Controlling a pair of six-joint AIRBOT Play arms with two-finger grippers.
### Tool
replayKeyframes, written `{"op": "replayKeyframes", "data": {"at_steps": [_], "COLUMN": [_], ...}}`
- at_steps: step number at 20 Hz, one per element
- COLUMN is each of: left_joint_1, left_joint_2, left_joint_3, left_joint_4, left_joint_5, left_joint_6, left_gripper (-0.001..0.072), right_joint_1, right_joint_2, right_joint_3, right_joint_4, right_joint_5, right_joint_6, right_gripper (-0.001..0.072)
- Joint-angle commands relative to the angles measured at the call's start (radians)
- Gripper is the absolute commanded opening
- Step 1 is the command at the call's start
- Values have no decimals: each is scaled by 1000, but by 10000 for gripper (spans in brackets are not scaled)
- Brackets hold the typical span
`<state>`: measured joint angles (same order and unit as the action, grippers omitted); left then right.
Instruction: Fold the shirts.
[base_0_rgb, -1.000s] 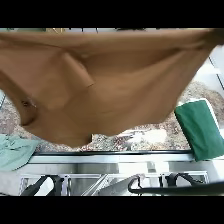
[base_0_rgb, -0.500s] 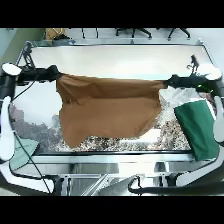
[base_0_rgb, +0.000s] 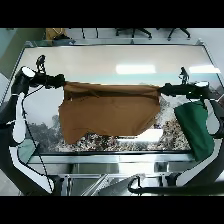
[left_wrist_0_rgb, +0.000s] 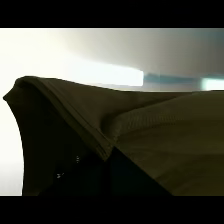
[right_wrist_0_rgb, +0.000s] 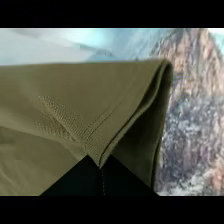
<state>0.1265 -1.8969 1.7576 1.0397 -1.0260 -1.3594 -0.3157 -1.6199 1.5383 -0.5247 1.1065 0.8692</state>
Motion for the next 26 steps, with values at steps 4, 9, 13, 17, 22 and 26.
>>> {"op": "replayKeyframes", "data": {"at_steps": [4, 9, 13, 17, 22, 26], "left_joint_1": [5, 13, 49, 120, 223, 252], "left_joint_2": [-43, -20, 95, 236, 454, 528], "left_joint_3": [6, 7, 6, -150, -717, -1010], "left_joint_4": [79, 84, 86, 87, 91, 83], "left_joint_5": [-10, -109, -233, -390, -309, -124], "left_joint_6": [-18, -21, -35, -37, -37, -21], "left_gripper": [13, 431, 434, 433, 433, 434], "right_joint_1": [45, 50, 13, -20, -70, -67], "right_joint_2": [-54, -10, 157, 318, 487, 507], "right_joint_3": [-2, 5, 10, -83, -442, -586], "right_joint_4": [-66, -66, -170, -401, -421, -374], "right_joint_5": [19, 39, 101, 197, 140, 71], "right_joint_6": [-2, -2, 87, 206, 208, 202], "right_gripper": [15, 206, 304, 294, 294, 294]}}
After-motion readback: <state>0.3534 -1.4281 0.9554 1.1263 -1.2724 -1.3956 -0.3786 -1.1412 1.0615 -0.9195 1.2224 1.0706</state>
